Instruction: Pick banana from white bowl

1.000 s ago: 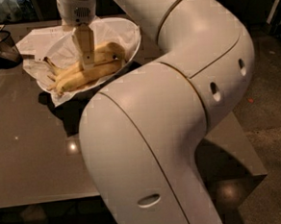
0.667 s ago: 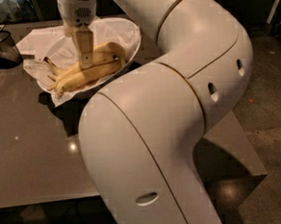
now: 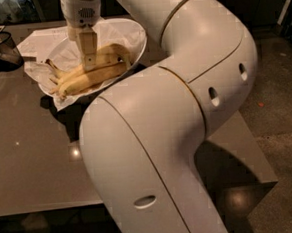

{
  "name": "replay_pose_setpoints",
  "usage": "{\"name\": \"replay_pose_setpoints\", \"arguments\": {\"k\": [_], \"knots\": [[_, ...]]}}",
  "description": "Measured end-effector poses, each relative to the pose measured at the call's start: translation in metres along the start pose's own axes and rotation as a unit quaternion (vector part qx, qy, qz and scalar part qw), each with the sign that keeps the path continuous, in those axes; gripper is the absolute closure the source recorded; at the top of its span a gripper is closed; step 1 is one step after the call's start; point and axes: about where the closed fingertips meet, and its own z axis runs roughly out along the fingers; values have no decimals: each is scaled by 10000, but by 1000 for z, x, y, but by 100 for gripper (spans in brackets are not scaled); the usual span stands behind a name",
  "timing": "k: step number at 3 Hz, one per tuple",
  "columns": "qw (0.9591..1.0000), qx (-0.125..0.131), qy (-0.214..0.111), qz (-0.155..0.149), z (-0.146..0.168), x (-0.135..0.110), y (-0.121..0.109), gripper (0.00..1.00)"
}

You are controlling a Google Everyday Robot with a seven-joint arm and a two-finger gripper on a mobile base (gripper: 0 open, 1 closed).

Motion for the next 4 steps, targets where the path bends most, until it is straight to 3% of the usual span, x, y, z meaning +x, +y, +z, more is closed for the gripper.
{"name": "replay_pose_setpoints", "arguments": {"k": [1, 2, 4], "knots": [[10000, -57, -31, 19, 5, 1, -2, 33], [9999, -133, -46, 36, 12, 3, -2, 46], [9991, -403, -89, 134, 27, 7, 8, 45]]}}
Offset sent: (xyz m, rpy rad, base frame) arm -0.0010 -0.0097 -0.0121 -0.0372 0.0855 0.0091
